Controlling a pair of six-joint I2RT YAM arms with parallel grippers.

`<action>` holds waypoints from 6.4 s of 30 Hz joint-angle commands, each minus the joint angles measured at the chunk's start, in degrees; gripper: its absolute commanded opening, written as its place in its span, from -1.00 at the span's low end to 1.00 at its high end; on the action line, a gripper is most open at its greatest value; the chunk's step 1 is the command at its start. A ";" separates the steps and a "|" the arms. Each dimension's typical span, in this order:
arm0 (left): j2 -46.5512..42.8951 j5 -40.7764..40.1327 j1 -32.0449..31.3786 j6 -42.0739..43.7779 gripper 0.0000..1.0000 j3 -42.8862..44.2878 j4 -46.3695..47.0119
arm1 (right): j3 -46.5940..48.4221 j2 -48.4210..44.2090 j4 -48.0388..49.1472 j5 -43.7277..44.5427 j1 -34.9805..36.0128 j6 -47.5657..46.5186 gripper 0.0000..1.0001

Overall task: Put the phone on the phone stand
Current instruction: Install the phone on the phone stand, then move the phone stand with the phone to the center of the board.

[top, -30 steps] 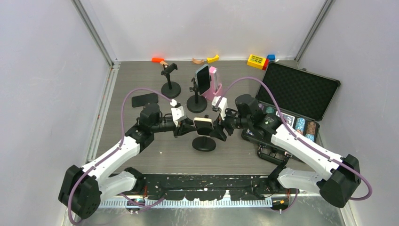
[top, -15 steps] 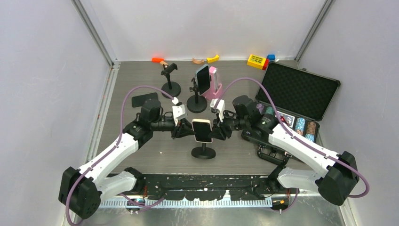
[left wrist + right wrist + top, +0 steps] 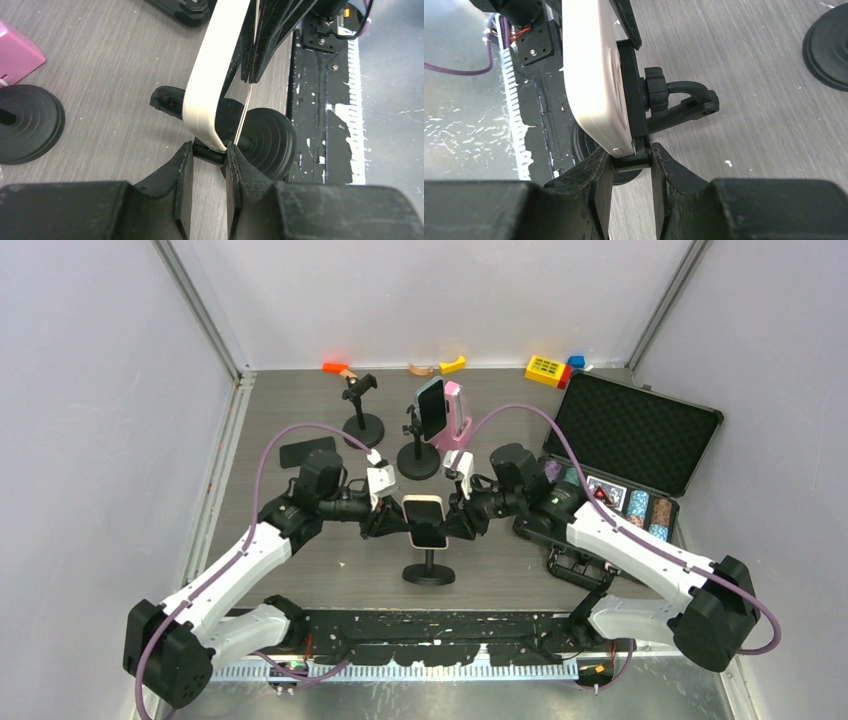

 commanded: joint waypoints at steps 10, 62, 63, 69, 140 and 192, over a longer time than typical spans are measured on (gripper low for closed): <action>-1.60 -13.64 1.54 10.23 -1.00 2.91 10.27 | 17.46 8.34 0.46 16.53 1.50 -15.54 -1.00; 0.60 7.54 2.29 18.20 -1.00 0.20 -19.89 | -4.47 6.71 15.49 -4.69 6.04 12.18 -1.00; 1.07 7.86 2.29 17.96 -1.00 1.02 -20.64 | -4.58 6.76 16.51 -5.40 5.68 13.73 -1.00; 4.30 9.76 2.29 16.60 -1.00 5.98 -25.71 | -5.84 7.55 23.01 -8.60 3.42 21.50 -1.00; -1.84 -1.19 2.66 7.39 0.51 15.40 -25.18 | 24.22 3.93 -18.60 9.92 6.64 -14.22 -1.00; -3.56 -20.18 14.47 0.29 0.99 14.78 -13.49 | 38.45 24.89 -19.93 -6.06 -27.01 -34.37 -0.13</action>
